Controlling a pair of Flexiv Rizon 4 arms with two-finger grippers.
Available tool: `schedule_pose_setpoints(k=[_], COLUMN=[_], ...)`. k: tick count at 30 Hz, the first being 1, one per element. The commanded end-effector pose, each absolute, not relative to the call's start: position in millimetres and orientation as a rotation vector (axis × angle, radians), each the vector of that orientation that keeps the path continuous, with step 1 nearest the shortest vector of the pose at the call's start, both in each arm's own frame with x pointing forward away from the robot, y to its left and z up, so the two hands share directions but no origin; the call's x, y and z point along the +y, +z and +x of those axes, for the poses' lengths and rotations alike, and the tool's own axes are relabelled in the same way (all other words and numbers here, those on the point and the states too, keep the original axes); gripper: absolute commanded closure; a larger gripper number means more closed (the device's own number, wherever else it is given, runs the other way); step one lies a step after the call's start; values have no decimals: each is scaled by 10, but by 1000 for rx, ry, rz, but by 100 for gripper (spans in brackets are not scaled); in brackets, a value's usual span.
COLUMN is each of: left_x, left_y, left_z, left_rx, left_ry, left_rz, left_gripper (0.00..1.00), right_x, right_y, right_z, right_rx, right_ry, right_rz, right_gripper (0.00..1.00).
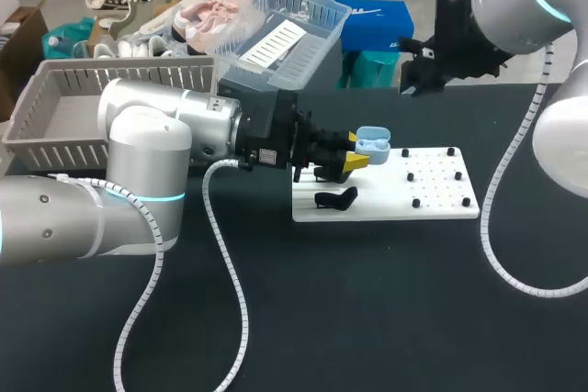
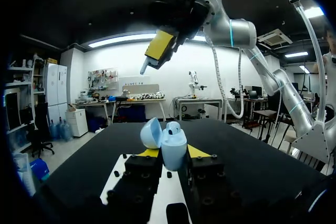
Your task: Pick up each earbud case from the left stands, insert the matching earbuds, close the lid, and place the case in the box.
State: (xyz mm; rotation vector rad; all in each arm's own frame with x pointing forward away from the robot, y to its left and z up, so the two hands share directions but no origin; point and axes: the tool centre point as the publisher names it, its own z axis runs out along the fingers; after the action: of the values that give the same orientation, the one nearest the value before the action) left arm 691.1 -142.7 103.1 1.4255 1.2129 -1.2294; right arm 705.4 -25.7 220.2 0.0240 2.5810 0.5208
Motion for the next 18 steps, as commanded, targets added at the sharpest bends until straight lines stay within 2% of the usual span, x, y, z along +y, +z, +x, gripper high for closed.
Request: schedule_pose_setpoints(k=[1, 18], left_x=[-1430, -1430], left_y=[1032, 1032], left_z=[6908, 6908], left_rx=[1215, 1215], left_ry=[-1226, -1226], left_rz=[1425, 1425], left_gripper=[100, 100], right_x=[-208, 67], right_y=[2289, 2163], right_z=[6896, 6659], right_rx=[2634, 2954], right_ry=[574, 643], right_rz=[3, -209], right_gripper=[100, 100])
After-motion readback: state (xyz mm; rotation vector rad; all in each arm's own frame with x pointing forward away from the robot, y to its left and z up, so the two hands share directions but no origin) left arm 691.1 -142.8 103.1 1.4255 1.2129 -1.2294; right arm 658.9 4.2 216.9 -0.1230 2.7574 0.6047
